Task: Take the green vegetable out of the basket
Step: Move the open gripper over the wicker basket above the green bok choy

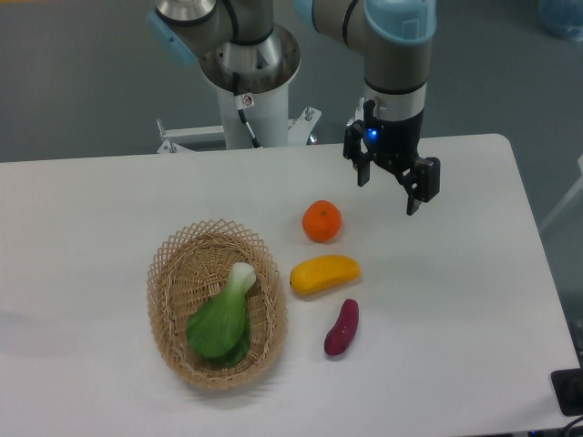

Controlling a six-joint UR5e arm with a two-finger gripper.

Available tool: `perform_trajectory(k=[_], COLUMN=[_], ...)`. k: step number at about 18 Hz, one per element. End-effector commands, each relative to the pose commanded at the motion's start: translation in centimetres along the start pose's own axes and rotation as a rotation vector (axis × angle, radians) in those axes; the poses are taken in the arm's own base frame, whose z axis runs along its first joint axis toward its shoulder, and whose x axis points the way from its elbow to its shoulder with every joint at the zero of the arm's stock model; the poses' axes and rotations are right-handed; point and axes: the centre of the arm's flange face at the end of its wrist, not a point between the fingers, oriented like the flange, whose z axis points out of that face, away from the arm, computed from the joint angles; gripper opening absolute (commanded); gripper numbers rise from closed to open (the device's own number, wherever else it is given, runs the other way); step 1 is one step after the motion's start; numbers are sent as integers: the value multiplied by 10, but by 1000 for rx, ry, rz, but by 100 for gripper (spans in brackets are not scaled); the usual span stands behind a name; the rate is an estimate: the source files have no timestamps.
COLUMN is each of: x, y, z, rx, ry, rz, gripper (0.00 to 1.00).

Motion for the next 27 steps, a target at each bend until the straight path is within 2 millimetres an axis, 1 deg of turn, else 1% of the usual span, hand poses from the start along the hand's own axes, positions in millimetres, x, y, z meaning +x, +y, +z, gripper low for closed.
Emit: perform_trajectory(k=[4,8,10,14,16,19,22,23,24,25,27], x=[2,12,16,34,40,55,67,71,74,80,97], y=[0,1,-4,-18,-31,-67,-106,-117,-124,-133,-154], z=[1,7,10,26,28,36,50,60,66,71,85], rx=[1,-1,2,-1,3,14,58,59,57,53,37], ry=[5,19,28,68,75,78,60,79,88,101,129], rz=[-5,-46,-66,-121,-161,-241,-303,-351,-395,-426,-433], gripper=[100,100,100,100,100,100,100,100,100,100,100])
